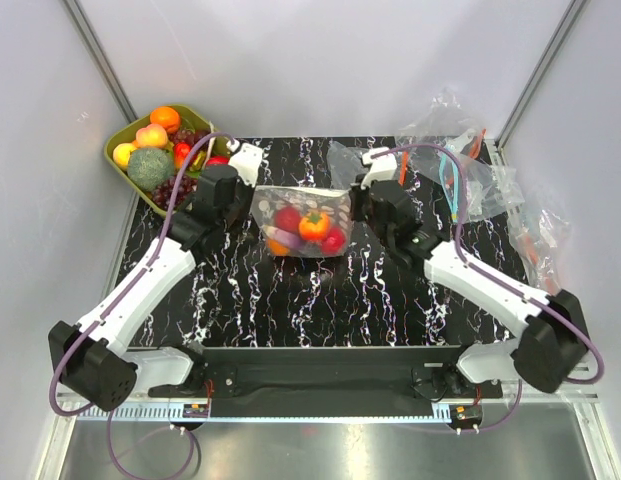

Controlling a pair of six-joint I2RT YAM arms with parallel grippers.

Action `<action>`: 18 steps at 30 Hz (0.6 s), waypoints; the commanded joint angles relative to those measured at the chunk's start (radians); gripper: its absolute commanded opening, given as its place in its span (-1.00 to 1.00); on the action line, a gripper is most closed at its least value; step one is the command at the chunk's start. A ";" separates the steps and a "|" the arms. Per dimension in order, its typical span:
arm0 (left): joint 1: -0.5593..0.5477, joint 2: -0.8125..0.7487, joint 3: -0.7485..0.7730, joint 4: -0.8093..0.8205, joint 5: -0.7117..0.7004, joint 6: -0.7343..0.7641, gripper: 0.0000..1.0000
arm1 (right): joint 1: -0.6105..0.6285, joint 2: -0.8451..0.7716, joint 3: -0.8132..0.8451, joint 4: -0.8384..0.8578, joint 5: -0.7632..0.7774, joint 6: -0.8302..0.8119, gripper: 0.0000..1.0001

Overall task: Place the food in the zip-top bag and seal the zipper
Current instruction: Move the zipper food storage bag to the center of the board.

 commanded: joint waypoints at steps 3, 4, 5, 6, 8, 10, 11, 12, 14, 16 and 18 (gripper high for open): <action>0.036 -0.042 0.033 0.060 -0.210 -0.070 -0.99 | -0.022 0.140 0.150 0.083 -0.126 -0.011 -1.00; 0.039 -0.056 0.028 0.054 -0.220 -0.085 -0.99 | -0.022 0.159 0.183 0.086 -0.150 -0.011 -1.00; 0.039 -0.065 0.005 0.051 -0.231 -0.099 -0.99 | -0.022 0.176 0.197 0.094 -0.164 -0.008 -1.00; 0.039 -0.078 -0.010 0.054 -0.250 -0.128 -0.99 | -0.022 0.210 0.211 0.099 -0.176 -0.007 -1.00; 0.044 -0.120 -0.065 0.084 -0.286 -0.145 -0.99 | -0.023 0.257 0.254 0.114 -0.207 0.006 -1.00; 0.056 -0.156 -0.098 0.109 -0.316 -0.142 -0.98 | -0.022 0.291 0.300 0.122 -0.239 0.021 -1.00; 0.064 -0.164 -0.114 0.117 -0.347 -0.139 -0.97 | -0.022 0.325 0.318 0.122 -0.251 0.026 -1.00; 0.073 -0.168 -0.118 0.118 -0.356 -0.139 -0.96 | -0.022 0.340 0.335 0.120 -0.264 0.032 -1.00; 0.101 -0.168 -0.116 0.106 -0.358 -0.141 -0.31 | -0.022 0.375 0.386 0.100 -0.279 0.044 -0.72; 0.115 -0.174 -0.121 0.101 -0.334 -0.121 0.31 | -0.022 0.385 0.414 0.091 -0.288 0.044 0.01; 0.115 -0.196 -0.124 0.107 -0.324 -0.113 0.79 | -0.022 0.373 0.417 0.082 -0.290 0.046 0.45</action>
